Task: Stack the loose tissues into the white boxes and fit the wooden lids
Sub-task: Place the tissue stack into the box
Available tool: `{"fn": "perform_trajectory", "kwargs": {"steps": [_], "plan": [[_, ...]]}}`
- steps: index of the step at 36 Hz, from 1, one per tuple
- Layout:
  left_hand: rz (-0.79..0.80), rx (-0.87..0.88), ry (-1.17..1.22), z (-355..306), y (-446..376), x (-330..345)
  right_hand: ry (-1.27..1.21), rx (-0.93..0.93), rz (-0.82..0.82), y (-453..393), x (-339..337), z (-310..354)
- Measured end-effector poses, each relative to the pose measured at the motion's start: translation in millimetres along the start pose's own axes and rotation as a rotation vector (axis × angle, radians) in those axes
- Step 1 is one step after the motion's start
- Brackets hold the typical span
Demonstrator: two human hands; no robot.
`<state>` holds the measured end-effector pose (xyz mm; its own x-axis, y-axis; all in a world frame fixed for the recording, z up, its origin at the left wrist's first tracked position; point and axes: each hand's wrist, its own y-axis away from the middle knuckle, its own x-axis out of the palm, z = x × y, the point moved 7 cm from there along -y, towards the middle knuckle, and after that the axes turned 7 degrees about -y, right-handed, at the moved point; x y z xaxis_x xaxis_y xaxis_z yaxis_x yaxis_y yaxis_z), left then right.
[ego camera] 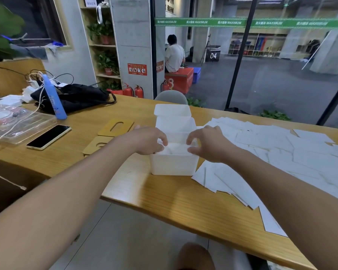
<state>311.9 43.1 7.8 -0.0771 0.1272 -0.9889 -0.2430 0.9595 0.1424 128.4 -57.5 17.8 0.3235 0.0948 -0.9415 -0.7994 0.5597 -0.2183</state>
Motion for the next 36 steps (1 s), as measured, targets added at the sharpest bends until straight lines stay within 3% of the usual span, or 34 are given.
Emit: {"fn": "perform_trajectory", "kwargs": {"steps": [3,6,8,12,16,23,29,36], "plan": [[0.024,0.018,-0.113,-4.0,4.0,4.4,-0.024,0.04,0.06,-4.4,5.9,-6.7],[-0.119,0.053,-0.311,-10.6,8.3,-5.4,-0.013,0.047,0.104,-9.8,8.9,-7.0],[-0.193,0.081,-0.28,-12.2,8.1,-8.2,0.007,0.028,0.115,-13.0,9.3,-5.4],[-0.13,0.1,-0.136,-4.3,5.2,0.7,0.005,0.012,0.154,-17.2,10.0,-1.7],[-0.126,0.075,-0.225,-4.2,3.5,-0.6,0.025,0.017,0.197,-21.1,9.3,2.6],[-0.29,0.029,-0.353,-12.2,5.7,-12.7,-0.2,0.079,0.04,-10.1,-4.3,-5.3],[-0.545,0.152,-0.05,-51.0,27.1,-46.4,-0.268,0.041,-0.082,29.0,-38.1,-12.3],[-0.554,0.339,0.226,-150.9,36.5,-29.1,-0.309,0.144,-0.136,120.5,-53.6,-72.0]]}}
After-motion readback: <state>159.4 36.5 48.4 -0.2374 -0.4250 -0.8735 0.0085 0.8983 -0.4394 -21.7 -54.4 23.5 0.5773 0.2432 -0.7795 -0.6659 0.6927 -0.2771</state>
